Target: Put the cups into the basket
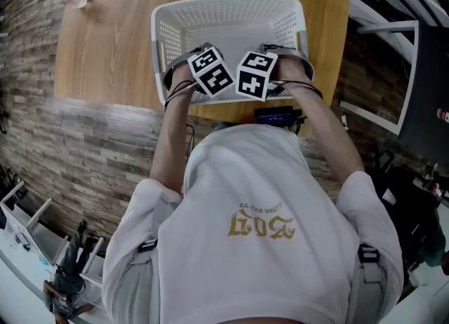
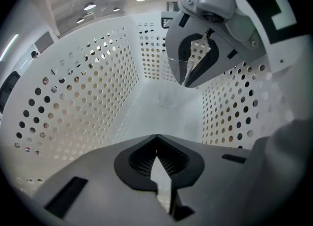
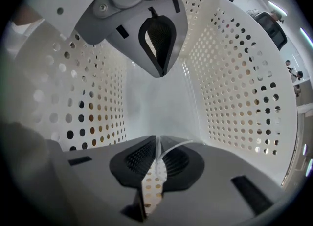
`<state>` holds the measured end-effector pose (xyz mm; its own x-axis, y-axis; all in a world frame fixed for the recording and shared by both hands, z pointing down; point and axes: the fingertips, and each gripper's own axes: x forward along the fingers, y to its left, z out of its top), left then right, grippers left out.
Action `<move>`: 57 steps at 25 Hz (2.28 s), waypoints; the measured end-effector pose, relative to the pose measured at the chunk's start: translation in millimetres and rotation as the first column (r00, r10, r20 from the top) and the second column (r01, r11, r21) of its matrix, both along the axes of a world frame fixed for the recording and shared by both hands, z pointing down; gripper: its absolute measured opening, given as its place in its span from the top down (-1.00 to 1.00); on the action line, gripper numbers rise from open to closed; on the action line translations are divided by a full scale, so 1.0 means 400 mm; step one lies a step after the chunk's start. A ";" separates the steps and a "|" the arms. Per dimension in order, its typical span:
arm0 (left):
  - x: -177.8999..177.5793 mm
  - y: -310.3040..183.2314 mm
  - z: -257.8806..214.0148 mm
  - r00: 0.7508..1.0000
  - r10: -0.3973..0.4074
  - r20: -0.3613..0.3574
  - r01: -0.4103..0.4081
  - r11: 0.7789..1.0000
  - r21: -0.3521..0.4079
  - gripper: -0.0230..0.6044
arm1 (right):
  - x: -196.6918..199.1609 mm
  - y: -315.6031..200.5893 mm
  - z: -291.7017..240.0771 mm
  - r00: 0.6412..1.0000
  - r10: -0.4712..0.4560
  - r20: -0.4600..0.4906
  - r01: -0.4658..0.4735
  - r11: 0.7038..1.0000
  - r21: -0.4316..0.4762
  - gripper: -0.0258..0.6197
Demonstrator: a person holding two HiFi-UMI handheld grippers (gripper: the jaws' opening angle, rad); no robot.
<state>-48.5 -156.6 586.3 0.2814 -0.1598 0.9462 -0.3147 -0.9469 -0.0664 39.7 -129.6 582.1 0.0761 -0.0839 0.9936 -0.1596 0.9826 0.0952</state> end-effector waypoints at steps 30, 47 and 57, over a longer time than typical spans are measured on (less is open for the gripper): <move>0.001 -0.028 0.012 0.998 -0.053 -0.030 0.053 0.998 0.019 0.90 | -0.015 0.006 0.015 0.999 -0.027 0.025 0.027 1.000 -0.006 0.81; 0.027 -0.019 -0.015 0.995 -0.004 -0.095 0.006 1.000 0.021 0.90 | -0.040 0.000 -0.019 0.993 0.023 0.118 -0.022 1.000 -0.012 0.81; 0.037 -0.009 -0.044 0.992 0.010 -0.124 -0.007 1.000 0.024 0.90 | -0.038 -0.004 -0.037 0.991 0.021 0.132 -0.025 0.999 0.028 0.81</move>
